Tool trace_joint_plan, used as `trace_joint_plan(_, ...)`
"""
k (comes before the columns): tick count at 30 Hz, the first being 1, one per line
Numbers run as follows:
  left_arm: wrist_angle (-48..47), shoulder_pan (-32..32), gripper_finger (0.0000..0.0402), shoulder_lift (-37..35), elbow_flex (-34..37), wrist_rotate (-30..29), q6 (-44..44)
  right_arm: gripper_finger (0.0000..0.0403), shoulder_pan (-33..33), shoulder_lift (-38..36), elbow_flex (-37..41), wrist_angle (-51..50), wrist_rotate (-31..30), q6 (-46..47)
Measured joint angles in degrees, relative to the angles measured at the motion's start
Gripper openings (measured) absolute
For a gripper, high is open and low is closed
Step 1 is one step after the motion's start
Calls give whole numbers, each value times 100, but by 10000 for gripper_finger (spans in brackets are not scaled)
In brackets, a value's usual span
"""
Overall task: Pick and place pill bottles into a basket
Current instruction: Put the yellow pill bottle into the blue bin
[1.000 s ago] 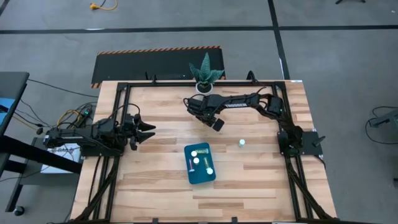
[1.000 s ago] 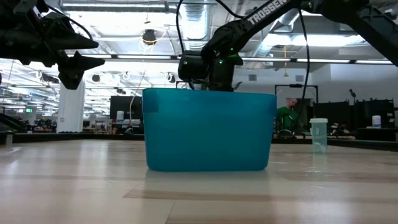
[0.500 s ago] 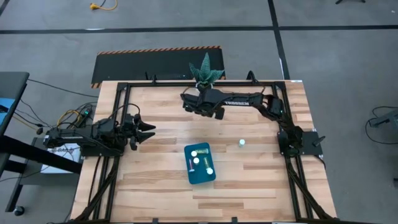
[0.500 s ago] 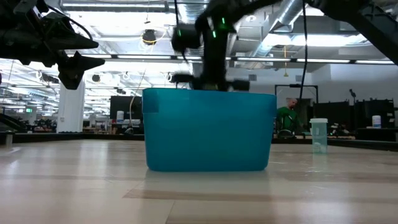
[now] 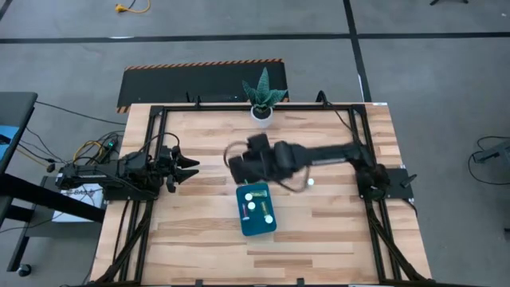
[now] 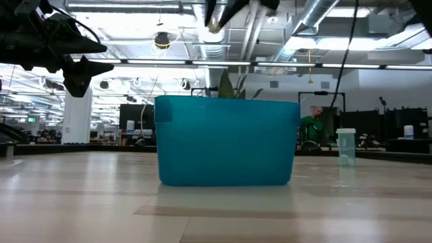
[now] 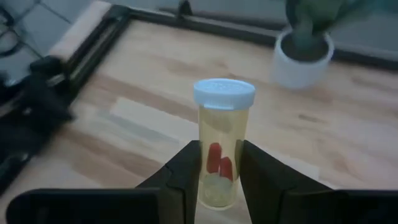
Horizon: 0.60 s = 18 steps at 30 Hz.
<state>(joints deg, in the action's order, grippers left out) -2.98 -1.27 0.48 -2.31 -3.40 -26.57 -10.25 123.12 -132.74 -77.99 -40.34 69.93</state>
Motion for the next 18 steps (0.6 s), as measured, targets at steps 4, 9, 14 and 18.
trace_joint_plan(4, 0, 2, 186, 1, 0, 0, 0, 93, -712, -187, 12, -265, -955, -326)
trace_joint_plan(9, 0, 2, 186, 1, 0, 2, 0, 93, -1620, -259, 13, -659, -2086, -80)
trace_joint_plan(14, 94, 2, 186, 1, 10, -229, -86, 93, -2171, -187, 94, -821, -2737, 448)
trace_joint_plan(18, 489, 2, 186, 3, 39, -621, -859, 93, -2292, -167, 461, -504, -3009, 827)
